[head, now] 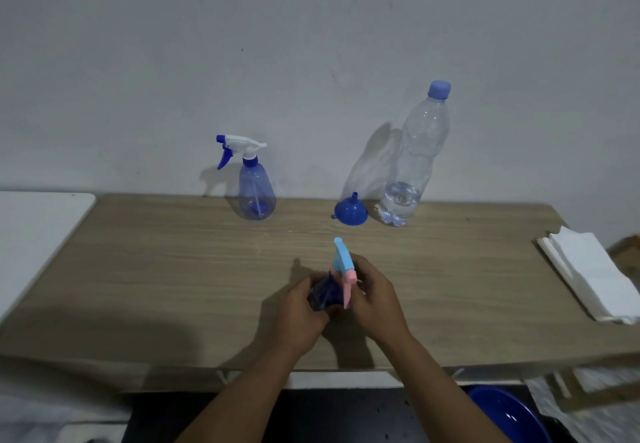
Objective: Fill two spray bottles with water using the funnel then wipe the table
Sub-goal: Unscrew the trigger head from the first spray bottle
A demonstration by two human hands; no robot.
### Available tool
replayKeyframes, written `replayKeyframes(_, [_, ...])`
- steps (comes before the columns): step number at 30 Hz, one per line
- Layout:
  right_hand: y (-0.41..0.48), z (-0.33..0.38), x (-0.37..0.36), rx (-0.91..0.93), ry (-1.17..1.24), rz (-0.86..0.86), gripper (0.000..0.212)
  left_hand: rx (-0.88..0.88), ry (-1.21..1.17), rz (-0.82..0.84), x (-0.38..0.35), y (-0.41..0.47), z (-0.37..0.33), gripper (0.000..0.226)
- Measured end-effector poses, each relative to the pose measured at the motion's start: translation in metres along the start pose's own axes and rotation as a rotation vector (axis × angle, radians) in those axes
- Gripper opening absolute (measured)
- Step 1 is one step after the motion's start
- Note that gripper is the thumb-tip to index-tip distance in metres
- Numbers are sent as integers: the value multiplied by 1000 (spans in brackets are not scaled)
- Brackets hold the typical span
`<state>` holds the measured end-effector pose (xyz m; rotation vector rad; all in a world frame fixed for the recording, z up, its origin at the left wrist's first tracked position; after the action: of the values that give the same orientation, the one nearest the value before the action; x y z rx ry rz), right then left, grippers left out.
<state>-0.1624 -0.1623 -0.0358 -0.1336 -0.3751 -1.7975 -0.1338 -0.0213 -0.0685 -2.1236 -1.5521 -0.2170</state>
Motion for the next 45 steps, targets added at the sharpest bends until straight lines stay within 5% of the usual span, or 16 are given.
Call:
replayKeyframes(4, [-1, -6, 1, -96, 61, -57, 50, -12, 5, -6, 1, -2, -2, 41])
replayKeyframes(9, [-5, -1, -1, -5, 7, -50, 16, -28, -3, 6, 1, -2, -2, 50])
replayKeyframes(15, [-7, 2, 1, -40, 2, -17, 29, -31, -20, -1, 1, -3, -3, 48])
replayKeyframes(20, [-5, 8, -1, 3, -26, -13, 12, -46, 22, 3, 1, -1, -1, 48])
replayKeyframes(31, [-19, 26, 9, 98, -21, 42, 72, -53, 80, -27, -1, 2, 2, 48])
replayKeyframes(39, [-9, 39, 10, 148, -153, 17, 69, -11, 46, 29, -3, 1, 3, 39])
replayKeyframes(45, [5, 85, 32, 150, -24, -139, 63, 53, -39, 44, -7, 6, 12, 45])
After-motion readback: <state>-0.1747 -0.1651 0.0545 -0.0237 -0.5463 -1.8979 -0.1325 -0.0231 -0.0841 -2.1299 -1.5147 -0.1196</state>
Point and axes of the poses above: each hand's wrist, its own y-axis towards the middle knuckle, its own x-axis out of the back of the hand, z = x × y, the point moved 6 cm from there along y, towards the middle knuckle, and after that the axes turned 6 degrees about x, right-handed, at the moved point
